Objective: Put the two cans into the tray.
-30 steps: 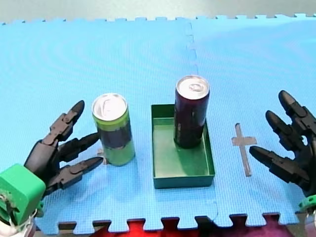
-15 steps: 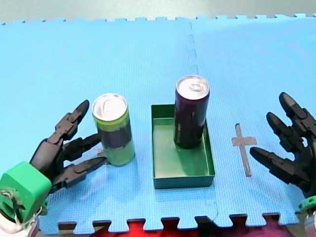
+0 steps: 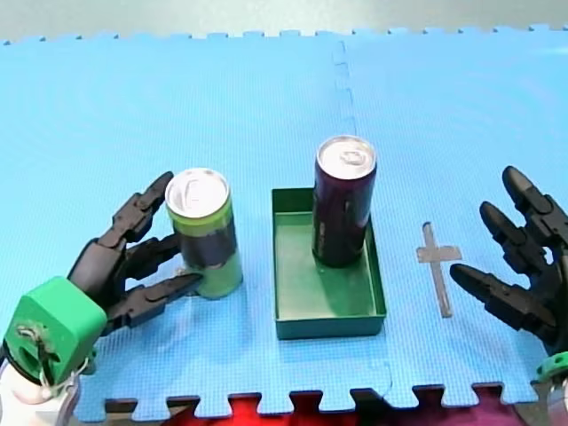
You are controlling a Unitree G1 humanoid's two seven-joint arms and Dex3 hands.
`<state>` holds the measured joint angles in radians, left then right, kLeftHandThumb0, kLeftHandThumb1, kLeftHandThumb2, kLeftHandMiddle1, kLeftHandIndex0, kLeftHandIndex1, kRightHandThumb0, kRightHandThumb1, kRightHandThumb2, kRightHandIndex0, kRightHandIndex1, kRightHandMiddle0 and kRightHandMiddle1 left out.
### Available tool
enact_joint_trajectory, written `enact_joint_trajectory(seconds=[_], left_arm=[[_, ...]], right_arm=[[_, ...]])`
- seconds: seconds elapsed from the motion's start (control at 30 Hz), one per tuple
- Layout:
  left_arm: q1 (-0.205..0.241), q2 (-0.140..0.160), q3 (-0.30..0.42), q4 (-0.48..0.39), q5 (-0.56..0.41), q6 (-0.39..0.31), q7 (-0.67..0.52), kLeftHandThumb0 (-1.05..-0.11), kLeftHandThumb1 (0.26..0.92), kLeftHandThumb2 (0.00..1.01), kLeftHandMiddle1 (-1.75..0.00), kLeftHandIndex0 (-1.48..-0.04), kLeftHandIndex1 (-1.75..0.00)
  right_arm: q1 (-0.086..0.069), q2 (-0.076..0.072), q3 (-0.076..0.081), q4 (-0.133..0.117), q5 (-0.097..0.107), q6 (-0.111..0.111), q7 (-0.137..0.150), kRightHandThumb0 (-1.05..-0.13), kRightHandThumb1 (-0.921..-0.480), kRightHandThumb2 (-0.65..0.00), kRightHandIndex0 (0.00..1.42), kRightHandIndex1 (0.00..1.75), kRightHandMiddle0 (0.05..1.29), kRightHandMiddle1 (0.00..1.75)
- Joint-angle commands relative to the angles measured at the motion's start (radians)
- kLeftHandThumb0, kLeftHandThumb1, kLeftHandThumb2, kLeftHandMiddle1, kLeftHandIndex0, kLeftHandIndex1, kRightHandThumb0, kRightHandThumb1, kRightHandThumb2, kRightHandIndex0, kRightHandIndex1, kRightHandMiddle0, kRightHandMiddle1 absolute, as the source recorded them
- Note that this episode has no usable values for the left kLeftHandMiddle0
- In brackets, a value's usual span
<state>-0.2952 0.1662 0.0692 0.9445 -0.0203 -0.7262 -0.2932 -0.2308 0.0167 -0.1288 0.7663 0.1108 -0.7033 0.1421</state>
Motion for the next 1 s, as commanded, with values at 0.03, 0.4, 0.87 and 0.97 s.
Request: enact_joint_trajectory(seconds=[0.03,0.4,0.87,0.97], left_arm=[[-0.007,0.0,0.001,0.001,-0.015,0.005,-0.023,-1.048,0.82,0.0,0.0,-0.14,-0.01],[-0.021,-0.003,0.021,0.006,-0.077,0.019,-0.117,-1.048,0.731,0.0,0.0,-0.13,0.0],[-0.011,0.008,0.001,-0.038,-0.044,0.064,-0.105,-1.034,0.706,0.0,0.0,-0.1,0.0],[-0.008,0.01,-0.002,-0.045,-0.04,0.073,-0.102,-1.04,0.708,0.0,0.0,-0.1,0.0]], right_arm=[[-0.003,-0.005,-0.008,0.001,0.01,-0.001,0.003,-0.582,-0.661,0.0,0.47,0.0,0.4,0.0],[-0.007,0.002,-0.025,0.003,0.041,0.014,0.019,-0.566,-0.656,0.0,0.47,0.0,0.4,0.0],[-0.004,0.0,-0.031,-0.002,0.039,0.028,0.02,-0.554,-0.653,0.0,0.46,0.0,0.4,0.0],[-0.005,0.0,-0.032,0.002,0.039,0.028,0.02,-0.555,-0.653,0.0,0.46,0.0,0.4,0.0]])
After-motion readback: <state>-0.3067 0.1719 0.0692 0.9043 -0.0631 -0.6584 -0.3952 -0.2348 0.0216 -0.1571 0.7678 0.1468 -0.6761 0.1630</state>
